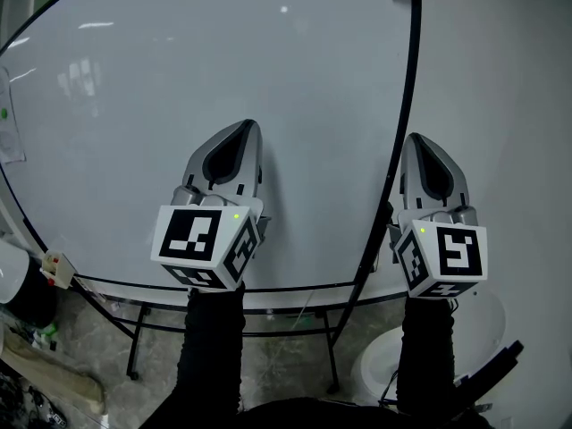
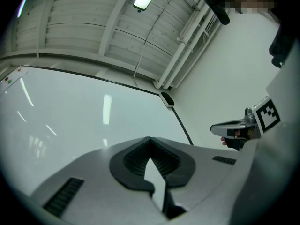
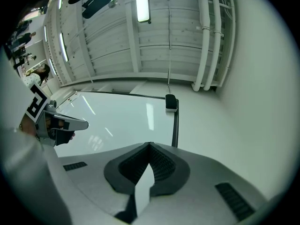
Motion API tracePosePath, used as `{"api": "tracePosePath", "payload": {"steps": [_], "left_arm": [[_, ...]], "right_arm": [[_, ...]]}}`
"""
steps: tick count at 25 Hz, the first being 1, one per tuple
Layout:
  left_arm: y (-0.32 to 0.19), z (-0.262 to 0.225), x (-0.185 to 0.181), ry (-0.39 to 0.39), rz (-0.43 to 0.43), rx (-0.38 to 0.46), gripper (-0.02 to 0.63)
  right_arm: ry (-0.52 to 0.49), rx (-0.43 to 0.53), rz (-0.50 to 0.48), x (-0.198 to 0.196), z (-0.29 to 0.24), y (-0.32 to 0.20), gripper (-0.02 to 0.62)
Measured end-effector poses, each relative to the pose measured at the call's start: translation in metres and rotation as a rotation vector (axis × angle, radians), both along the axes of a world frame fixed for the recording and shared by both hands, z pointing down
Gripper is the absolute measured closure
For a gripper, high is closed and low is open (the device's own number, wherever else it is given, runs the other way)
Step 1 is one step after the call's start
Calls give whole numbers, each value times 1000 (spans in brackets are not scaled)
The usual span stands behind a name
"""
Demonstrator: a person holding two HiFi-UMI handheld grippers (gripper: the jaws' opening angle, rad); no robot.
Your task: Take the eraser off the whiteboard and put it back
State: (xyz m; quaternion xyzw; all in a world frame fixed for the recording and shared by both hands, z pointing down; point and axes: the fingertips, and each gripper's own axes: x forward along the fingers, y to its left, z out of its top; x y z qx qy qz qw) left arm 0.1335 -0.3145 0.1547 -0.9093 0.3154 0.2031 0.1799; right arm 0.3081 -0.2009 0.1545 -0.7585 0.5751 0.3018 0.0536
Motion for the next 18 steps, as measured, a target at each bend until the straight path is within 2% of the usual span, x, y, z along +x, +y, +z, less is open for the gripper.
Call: {"api": "tracePosePath", "payload": {"steps": [18], "left_arm": [[-4, 4, 7, -5, 1, 3, 600]], "right_arm": [[10, -29, -2, 1, 1, -8, 588]]}}
